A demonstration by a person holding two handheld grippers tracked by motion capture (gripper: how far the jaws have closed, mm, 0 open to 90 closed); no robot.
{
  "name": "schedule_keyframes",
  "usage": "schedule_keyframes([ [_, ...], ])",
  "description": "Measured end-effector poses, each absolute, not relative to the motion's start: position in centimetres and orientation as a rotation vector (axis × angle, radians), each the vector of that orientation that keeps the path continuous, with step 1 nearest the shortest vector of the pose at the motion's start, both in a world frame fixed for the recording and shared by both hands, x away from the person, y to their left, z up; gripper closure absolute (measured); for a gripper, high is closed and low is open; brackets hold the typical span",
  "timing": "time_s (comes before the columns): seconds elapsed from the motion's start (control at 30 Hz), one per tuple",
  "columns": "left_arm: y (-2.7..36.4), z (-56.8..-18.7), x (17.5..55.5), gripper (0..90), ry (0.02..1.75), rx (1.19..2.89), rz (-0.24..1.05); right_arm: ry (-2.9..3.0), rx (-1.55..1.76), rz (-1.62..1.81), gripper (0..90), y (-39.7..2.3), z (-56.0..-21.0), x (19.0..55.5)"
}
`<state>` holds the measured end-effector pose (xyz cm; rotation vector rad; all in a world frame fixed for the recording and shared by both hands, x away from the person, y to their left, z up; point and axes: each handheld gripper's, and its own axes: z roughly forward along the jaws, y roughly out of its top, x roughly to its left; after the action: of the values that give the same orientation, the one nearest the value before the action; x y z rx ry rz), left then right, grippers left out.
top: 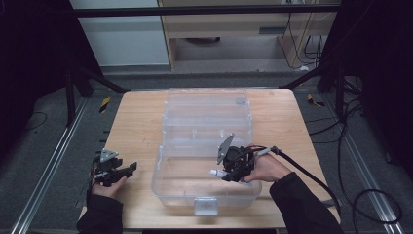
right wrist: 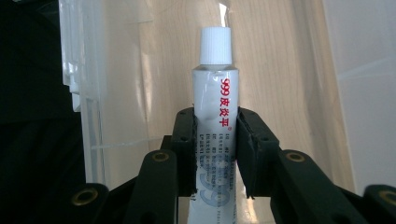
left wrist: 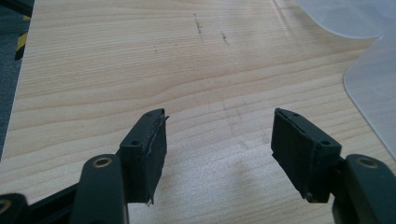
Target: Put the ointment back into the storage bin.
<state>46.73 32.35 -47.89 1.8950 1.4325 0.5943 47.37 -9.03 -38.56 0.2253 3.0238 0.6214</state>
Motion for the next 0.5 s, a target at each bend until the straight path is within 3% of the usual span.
schedule_keyframes([
  [0.5,32.3,-47.9,46.7,35.8,1.433,1.896,0.593,3.045,0.190,0.541,69.9,-8.5,-39.9,47.4],
])
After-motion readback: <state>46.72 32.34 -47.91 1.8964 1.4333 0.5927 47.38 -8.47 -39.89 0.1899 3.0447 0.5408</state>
